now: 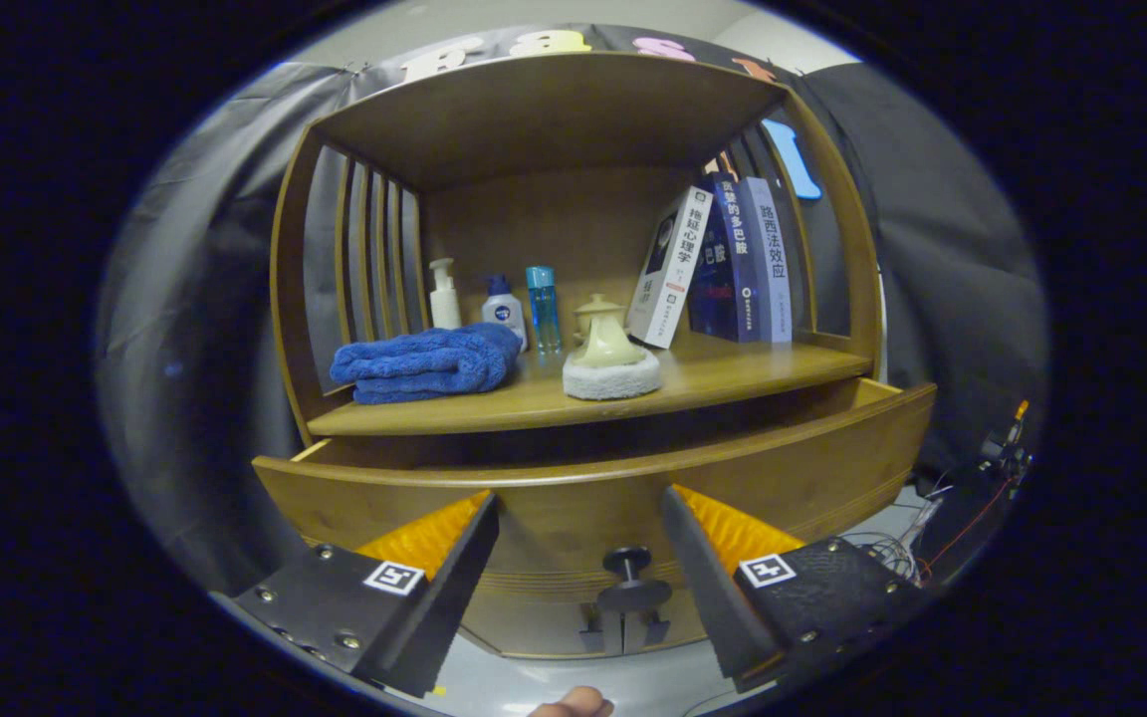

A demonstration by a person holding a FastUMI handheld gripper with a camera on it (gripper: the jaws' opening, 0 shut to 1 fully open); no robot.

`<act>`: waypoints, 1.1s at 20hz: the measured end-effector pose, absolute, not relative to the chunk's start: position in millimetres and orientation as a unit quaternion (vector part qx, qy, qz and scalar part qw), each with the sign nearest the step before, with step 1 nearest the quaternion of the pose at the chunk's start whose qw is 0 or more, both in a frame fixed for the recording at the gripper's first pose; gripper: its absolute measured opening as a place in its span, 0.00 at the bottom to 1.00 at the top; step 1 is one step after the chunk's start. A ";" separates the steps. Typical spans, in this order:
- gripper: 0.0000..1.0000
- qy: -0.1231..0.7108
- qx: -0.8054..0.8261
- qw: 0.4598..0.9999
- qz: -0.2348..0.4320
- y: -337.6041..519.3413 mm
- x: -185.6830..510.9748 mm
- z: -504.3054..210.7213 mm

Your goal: Pull open the drawer, take out the items inside it, and place them on the countertop above the cabinet.

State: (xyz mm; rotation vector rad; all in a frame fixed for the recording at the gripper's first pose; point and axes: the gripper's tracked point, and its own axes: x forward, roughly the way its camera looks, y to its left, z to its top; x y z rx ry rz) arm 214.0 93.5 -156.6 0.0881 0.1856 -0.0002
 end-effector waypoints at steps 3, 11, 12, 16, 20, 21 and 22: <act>0.99 0.094 0.045 0.995 0.000 94.3 222.4 -157.1; 0.99 0.090 0.051 0.995 0.001 95.3 241.3 -158.0; 0.99 0.091 0.051 0.995 0.001 95.5 243.5 -157.9; 0.99 0.090 0.052 0.995 0.001 96.2 252.2 -157.6; 0.99 0.092 0.051 0.994 0.001 97.2 261.6 -158.0; 0.99 0.092 0.051 0.994 0.001 97.3 264.3 -158.1; 0.99 0.093 0.051 0.994 0.001 97.4 266.8 -157.8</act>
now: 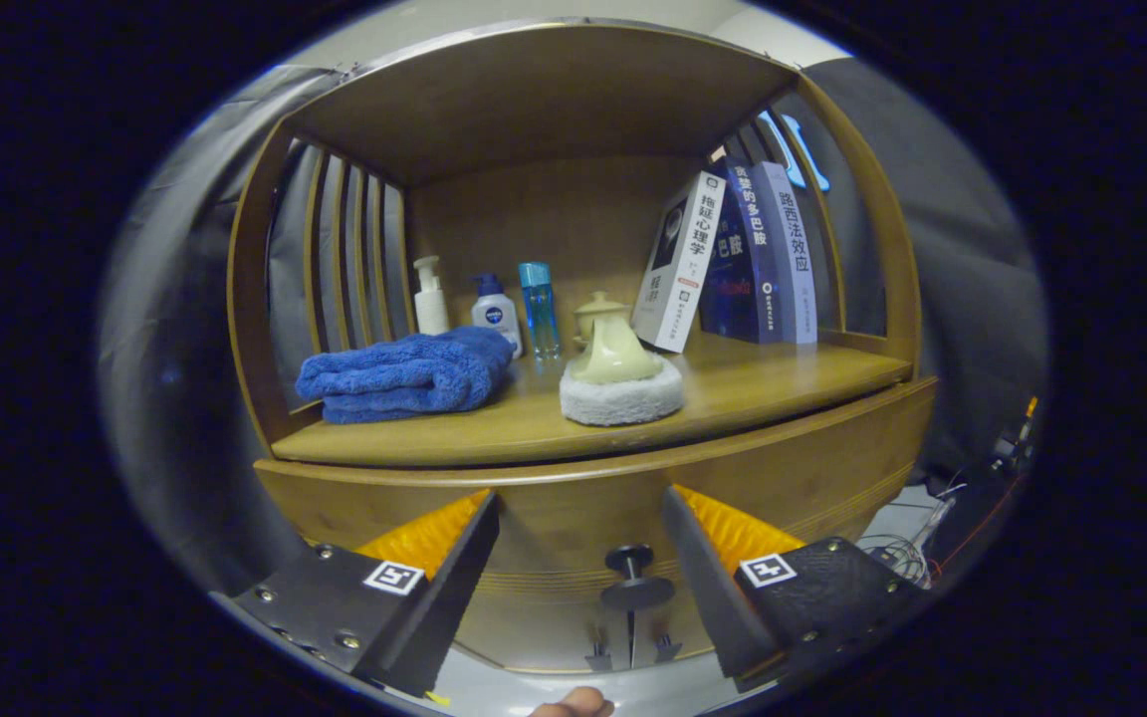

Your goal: Pull open the drawer, take out the items inside it, and place them on the countertop above the cabinet.

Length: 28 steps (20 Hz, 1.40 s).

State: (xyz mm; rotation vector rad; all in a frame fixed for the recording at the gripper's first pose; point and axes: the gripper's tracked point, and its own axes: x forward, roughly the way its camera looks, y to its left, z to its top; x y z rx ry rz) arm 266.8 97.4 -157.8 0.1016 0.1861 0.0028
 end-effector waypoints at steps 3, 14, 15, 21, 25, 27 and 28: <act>0.99 0.096 0.050 0.994 0.002 95.5 272.9 -158.2; 0.99 0.103 0.043 0.994 0.001 94.7 265.0 -159.4; 0.99 0.106 0.038 0.994 0.003 94.3 259.3 -158.0; 0.99 0.099 0.032 0.994 -0.024 69.8 205.5 -120.9; 0.99 0.101 0.000 0.993 -0.060 40.4 167.2 -95.1; 0.99 0.095 -0.009 0.993 -0.065 33.2 151.3 -80.3; 0.99 0.093 -0.015 0.993 -0.066 30.4 144.6 -73.2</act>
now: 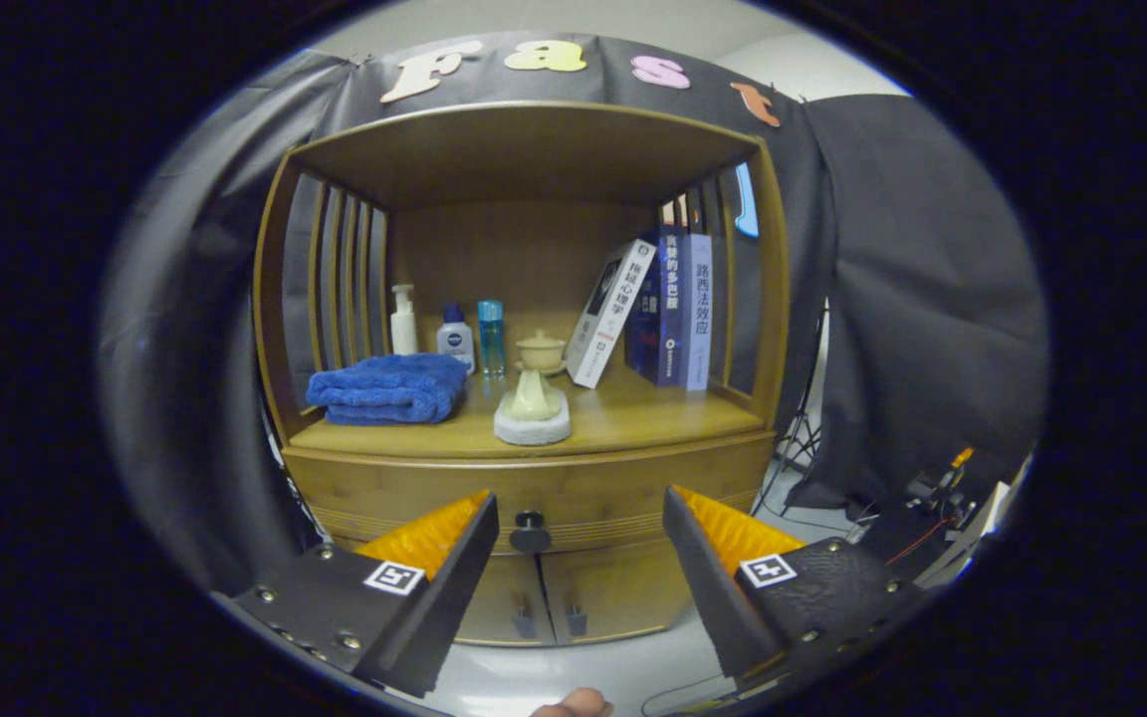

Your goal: Pull open the drawer, take out the items inside it, and place them on the countertop above the cabinet.

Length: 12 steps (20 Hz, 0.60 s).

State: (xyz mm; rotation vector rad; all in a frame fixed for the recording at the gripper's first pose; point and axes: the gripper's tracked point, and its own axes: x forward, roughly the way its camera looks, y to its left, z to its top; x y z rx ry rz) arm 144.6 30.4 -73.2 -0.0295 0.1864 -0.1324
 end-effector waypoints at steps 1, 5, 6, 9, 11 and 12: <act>0.99 0.093 -0.020 0.993 -0.067 26.8 137.8 -67.4; 0.99 0.119 -0.046 0.989 -0.072 10.2 109.5 -54.2; 0.99 0.125 -0.051 0.988 -0.073 6.1 103.5 -50.7; 1.00 0.118 -0.056 0.989 -0.068 -2.1 86.7 -36.5; 0.99 0.114 -0.049 0.990 -0.061 -4.3 76.2 -32.9; 0.99 0.111 -0.047 0.991 -0.056 -4.7 70.9 -30.9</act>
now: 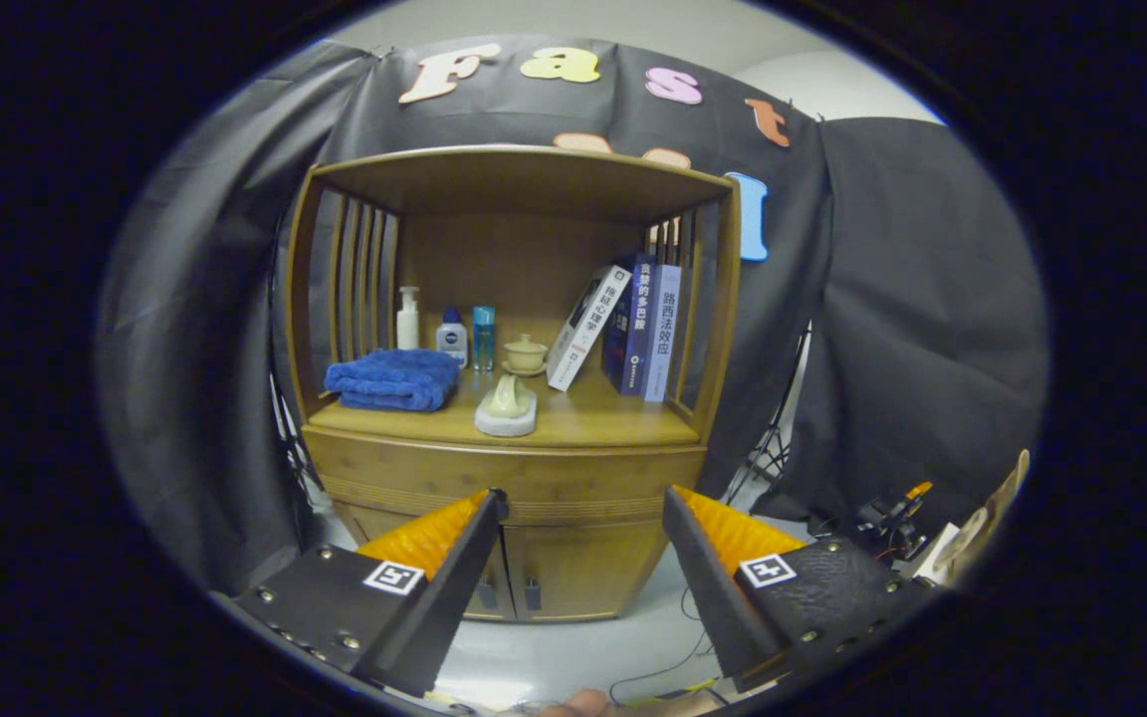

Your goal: Pull open the drawer, take out the items inside it, and place them on the countertop above the cabinet.

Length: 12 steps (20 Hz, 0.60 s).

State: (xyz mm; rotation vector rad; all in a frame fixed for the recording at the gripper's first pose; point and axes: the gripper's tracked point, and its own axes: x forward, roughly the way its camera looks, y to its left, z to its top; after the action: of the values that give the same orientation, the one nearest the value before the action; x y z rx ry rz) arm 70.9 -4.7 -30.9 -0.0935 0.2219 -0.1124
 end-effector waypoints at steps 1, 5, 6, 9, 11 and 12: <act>0.99 0.105 -0.046 0.992 -0.050 -4.4 68.2 -27.9; 0.99 0.076 -0.039 0.996 -0.012 7.4 51.7 -13.4; 0.99 0.067 -0.039 0.997 -0.005 9.0 46.5 -8.0; 0.99 0.047 -0.041 0.998 -0.001 9.5 32.5 5.0; 0.99 0.037 -0.039 0.999 0.002 10.4 27.7 11.2; 0.99 0.034 -0.039 0.999 0.003 9.5 25.1 12.7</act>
State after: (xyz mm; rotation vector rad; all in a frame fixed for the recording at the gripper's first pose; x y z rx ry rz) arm 25.1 9.5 12.7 -0.0779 0.0671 0.0064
